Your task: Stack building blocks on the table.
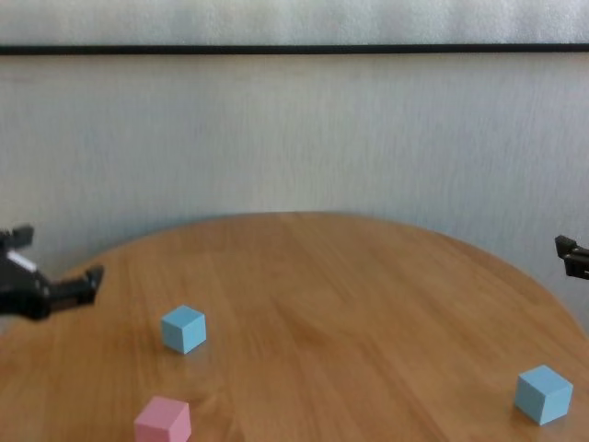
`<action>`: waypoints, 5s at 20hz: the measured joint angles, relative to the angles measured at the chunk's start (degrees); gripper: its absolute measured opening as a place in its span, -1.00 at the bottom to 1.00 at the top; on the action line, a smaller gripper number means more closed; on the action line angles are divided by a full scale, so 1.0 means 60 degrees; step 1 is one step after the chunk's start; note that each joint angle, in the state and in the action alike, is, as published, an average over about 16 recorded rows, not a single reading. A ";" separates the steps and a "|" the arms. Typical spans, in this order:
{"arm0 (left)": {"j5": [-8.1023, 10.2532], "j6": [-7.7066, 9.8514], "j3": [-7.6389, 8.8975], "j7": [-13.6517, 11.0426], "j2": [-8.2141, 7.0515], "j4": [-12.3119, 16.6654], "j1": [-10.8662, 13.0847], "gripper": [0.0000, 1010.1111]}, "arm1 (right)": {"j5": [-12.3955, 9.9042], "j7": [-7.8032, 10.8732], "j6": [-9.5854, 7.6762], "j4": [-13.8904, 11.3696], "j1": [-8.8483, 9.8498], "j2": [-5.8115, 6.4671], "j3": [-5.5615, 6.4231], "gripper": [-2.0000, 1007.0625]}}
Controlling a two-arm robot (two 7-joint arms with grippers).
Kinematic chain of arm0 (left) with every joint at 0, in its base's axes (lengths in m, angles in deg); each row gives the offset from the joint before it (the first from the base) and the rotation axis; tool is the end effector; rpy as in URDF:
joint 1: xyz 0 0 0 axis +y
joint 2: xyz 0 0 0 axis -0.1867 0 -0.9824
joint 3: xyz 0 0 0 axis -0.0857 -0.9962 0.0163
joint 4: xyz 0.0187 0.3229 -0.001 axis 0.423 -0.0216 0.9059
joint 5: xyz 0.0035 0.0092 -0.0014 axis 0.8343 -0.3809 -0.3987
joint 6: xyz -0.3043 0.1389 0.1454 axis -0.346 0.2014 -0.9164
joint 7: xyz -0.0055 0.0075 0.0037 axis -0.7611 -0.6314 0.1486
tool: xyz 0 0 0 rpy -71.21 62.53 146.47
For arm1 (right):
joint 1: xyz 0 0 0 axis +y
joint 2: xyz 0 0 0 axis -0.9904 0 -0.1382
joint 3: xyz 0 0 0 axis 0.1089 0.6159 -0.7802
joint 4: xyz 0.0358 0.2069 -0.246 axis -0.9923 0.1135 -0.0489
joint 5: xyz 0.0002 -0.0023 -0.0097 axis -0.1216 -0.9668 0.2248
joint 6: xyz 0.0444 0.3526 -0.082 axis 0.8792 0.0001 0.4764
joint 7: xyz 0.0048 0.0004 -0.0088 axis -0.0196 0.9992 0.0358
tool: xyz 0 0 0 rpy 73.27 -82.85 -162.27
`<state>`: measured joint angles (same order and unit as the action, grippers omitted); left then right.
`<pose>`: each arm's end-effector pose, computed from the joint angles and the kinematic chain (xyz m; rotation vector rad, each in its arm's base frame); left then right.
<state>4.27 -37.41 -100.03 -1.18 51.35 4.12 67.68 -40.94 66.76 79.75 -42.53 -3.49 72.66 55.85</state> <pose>0.4194 0.1042 -0.3562 0.2897 -0.2481 1.1766 0.4164 -0.0868 -0.3399 -0.3047 -0.2849 -1.2480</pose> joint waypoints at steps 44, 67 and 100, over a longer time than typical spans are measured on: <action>0.2053 0.6767 0.0081 -0.1418 -0.0296 0.3948 0.1213 0.98 | 0.0000 0.0000 0.0001 0.0000 0.0000 0.0000 0.0001 0.99; 0.1495 0.6915 0.0234 -0.1705 0.0224 0.3192 0.0862 0.98 | 0.0000 0.0000 0.0001 0.0000 0.0000 0.0001 0.0001 0.99; 0.0560 0.7410 0.0158 -0.2265 0.0686 0.2072 0.0204 0.98 | 0.0000 0.0000 0.0001 0.0000 0.0000 0.0001 0.0001 0.99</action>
<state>7.63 7.05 -99.08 -14.78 55.47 16.56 68.90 -40.94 66.76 79.76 -42.53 -3.49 72.66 55.85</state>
